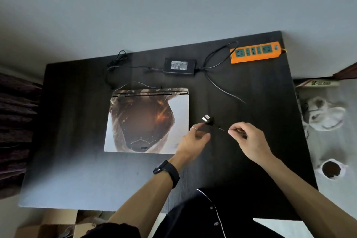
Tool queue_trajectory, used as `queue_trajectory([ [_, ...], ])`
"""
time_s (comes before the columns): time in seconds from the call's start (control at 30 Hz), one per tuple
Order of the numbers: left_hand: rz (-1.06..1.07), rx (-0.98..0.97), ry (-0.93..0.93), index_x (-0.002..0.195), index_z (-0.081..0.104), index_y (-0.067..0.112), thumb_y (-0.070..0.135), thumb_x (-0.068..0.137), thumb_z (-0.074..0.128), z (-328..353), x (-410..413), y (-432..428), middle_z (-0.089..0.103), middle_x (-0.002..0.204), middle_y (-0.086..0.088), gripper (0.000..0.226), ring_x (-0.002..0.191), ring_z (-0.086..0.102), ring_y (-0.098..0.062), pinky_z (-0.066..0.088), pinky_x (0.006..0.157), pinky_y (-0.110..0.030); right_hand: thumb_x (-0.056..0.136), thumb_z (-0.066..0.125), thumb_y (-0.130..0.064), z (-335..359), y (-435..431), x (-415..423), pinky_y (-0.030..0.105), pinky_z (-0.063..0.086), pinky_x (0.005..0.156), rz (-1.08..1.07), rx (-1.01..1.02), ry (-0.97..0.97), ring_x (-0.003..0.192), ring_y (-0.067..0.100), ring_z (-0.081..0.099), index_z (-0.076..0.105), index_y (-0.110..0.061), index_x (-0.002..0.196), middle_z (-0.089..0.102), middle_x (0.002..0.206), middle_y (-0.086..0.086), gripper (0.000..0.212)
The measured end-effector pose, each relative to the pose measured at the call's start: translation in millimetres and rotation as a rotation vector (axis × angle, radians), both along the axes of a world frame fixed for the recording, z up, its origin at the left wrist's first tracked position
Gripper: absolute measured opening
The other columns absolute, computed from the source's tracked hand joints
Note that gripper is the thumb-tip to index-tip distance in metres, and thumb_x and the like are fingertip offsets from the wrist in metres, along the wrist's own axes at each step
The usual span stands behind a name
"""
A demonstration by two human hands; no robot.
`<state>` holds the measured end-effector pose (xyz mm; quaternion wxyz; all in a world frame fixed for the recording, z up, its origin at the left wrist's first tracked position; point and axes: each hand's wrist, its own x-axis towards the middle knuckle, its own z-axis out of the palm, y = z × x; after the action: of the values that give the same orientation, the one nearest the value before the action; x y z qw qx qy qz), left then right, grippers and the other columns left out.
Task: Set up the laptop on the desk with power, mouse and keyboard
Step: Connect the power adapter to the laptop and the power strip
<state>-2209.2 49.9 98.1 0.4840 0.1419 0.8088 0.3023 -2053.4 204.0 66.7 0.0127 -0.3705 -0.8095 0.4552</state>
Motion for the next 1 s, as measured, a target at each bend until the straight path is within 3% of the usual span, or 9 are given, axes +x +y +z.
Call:
queue_trajectory([
  [0.13, 0.202, 0.17, -0.122, 0.139, 0.045, 0.029, 0.033, 0.095, 0.062, 11, 2, 33, 0.067, 0.112, 0.007, 0.048, 0.103, 0.067, -0.013, 0.054, 0.087, -0.028, 0.094, 0.069, -0.025, 12, 10, 1, 0.012, 0.047, 0.078, -0.173, -0.142, 0.064, 0.093, 0.002, 0.065, 0.069, -0.023, 0.099, 0.069, 0.096, -0.014, 0.006],
  [0.27, 0.354, 0.249, -0.228, 0.134, 0.049, 0.024, 0.033, 0.095, 0.064, 29, -10, 65, 0.069, 0.115, 0.002, 0.043, 0.098, 0.071, -0.014, 0.056, 0.076, -0.026, 0.094, 0.069, -0.026, 18, 14, 3, 0.018, 0.049, 0.08, -0.266, -0.281, 0.094, 0.089, 0.003, 0.065, 0.069, -0.025, 0.097, 0.07, 0.094, -0.01, 0.002],
  [0.47, 0.24, 0.201, -0.229, 0.127, 0.058, 0.025, 0.034, 0.095, 0.063, 38, -21, 87, 0.069, 0.115, 0.004, 0.033, 0.087, 0.068, -0.007, 0.052, 0.07, -0.023, 0.093, 0.07, -0.024, 27, 12, 1, 0.02, 0.052, 0.079, -0.388, -0.448, 0.153, 0.084, 0.007, 0.067, 0.071, -0.024, 0.093, 0.072, 0.088, -0.007, 0.002],
  [0.6, 0.24, 0.168, -0.308, 0.107, 0.066, 0.028, 0.033, 0.096, 0.063, 34, -9, 88, 0.073, 0.103, 0.009, 0.013, 0.091, 0.068, -0.007, 0.05, 0.073, -0.026, 0.093, 0.07, -0.021, 28, 6, -1, 0.015, 0.052, 0.074, -0.386, -0.481, 0.141, 0.085, 0.007, 0.067, 0.071, -0.025, 0.09, 0.072, 0.088, -0.008, 0.005],
  [0.73, 0.277, 0.215, -0.231, 0.109, 0.068, 0.021, 0.029, 0.097, 0.061, 29, -2, 96, 0.077, 0.097, 0.006, 0.016, 0.09, 0.07, -0.007, 0.046, 0.07, -0.023, 0.094, 0.069, -0.026, 25, 1, -9, 0.023, 0.055, 0.08, -0.379, -0.452, 0.15, 0.09, 0.011, 0.068, 0.071, -0.024, 0.094, 0.072, 0.091, -0.008, 0.003],
  [0.8, 0.294, 0.236, -0.205, 0.11, 0.066, 0.02, 0.027, 0.097, 0.061, 32, -7, 106, 0.077, 0.095, 0.005, 0.015, 0.084, 0.071, -0.007, 0.049, 0.07, -0.025, 0.095, 0.067, -0.037, 22, 1, -15, 0.03, 0.057, 0.086, -0.383, -0.313, 0.116, 0.093, 0.008, 0.067, 0.071, -0.023, 0.098, 0.071, 0.096, -0.011, 0.015],
  [0.9, 0.365, 0.303, -0.14, 0.116, 0.063, 0.014, 0.023, 0.097, 0.062, 46, -27, 129, 0.076, 0.093, 0.002, 0.021, 0.078, 0.072, -0.013, 0.057, 0.07, -0.034, 0.093, 0.06, -0.055, 12, 7, -30, 0.045, 0.049, 0.1, -0.536, -0.006, -0.086, 0.124, 0.021, 0.054, 0.067, -0.023, 0.114, 0.056, 0.135, 0.002, 0.039],
  [0.93, 0.378, 0.335, -0.085, 0.117, 0.062, 0.013, 0.022, 0.096, 0.063, 52, -35, 137, 0.076, 0.094, 0.001, 0.023, 0.077, 0.073, -0.015, 0.06, 0.072, -0.037, 0.094, 0.059, -0.055, 10, 13, -36, 0.05, 0.045, 0.104, -0.648, -0.111, -0.177, 0.134, 0.03, 0.045, 0.06, -0.022, 0.128, 0.043, 0.148, 0.008, 0.048],
  [1.0, 0.354, 0.381, 0.056, 0.119, 0.06, 0.016, 0.022, 0.095, 0.066, 65, -53, 155, 0.075, 0.098, 0.0, 0.026, 0.075, 0.075, -0.015, 0.062, 0.073, -0.039, 0.098, 0.062, -0.038, 12, 34, -57, 0.05, 0.049, 0.1, -0.922, -0.635, -0.121, 0.129, 0.034, 0.051, 0.045, -0.015, 0.144, 0.043, 0.144, 0.015, 0.055],
])
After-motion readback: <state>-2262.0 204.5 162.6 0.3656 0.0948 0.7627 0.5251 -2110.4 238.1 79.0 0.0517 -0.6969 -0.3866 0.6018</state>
